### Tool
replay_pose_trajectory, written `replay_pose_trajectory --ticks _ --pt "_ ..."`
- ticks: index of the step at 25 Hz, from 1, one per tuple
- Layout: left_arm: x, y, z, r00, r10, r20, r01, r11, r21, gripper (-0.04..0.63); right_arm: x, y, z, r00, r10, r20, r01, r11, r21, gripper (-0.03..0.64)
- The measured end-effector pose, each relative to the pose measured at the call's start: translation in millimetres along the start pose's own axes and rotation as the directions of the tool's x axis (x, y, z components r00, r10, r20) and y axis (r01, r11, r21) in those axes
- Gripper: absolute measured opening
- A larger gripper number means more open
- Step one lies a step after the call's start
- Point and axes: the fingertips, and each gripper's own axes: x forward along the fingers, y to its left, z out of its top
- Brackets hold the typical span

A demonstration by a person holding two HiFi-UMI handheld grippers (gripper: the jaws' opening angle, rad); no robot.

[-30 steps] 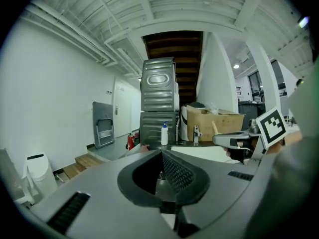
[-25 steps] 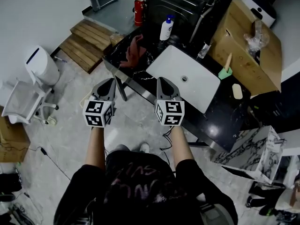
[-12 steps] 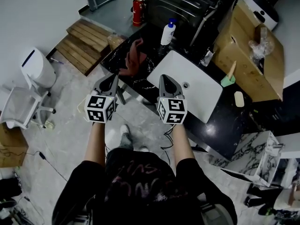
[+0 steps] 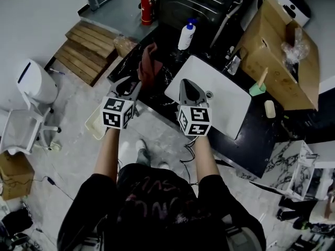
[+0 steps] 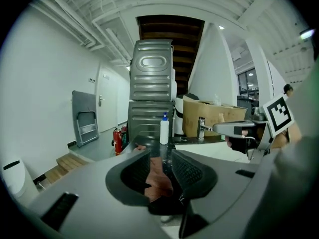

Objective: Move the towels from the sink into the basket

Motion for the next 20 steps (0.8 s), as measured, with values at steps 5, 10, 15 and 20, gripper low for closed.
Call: replay_pose_trajectory --ticks 5,10,15,20 --pt "40 4 -16 0.996 -0.049 -0.08 0.05 0.999 0.011 0.205 11 -11 -4 0.999 -0.029 -0.016 0.029 1.0 0.003 0.015" --pt "74 4 -45 0.976 -0.102 -0.192 0.106 0.994 0.009 0.283 16 -23 -12 0.997 -0.066 -0.038 0.067 0.998 0.007 0.015" --pt "99 6 -73 0.95 -0.136 -0.283 0.141 0.99 -0.002 0.304 23 -33 -22 0.993 -0.099 -0.063 0.1 0.995 0.008 0.015" --pt "111 5 -95 0.914 -0.157 -0.374 0.168 0.986 -0.004 0.302 24 -41 -28 0.989 -0.125 -0.081 0.126 0.992 0.011 0.015"
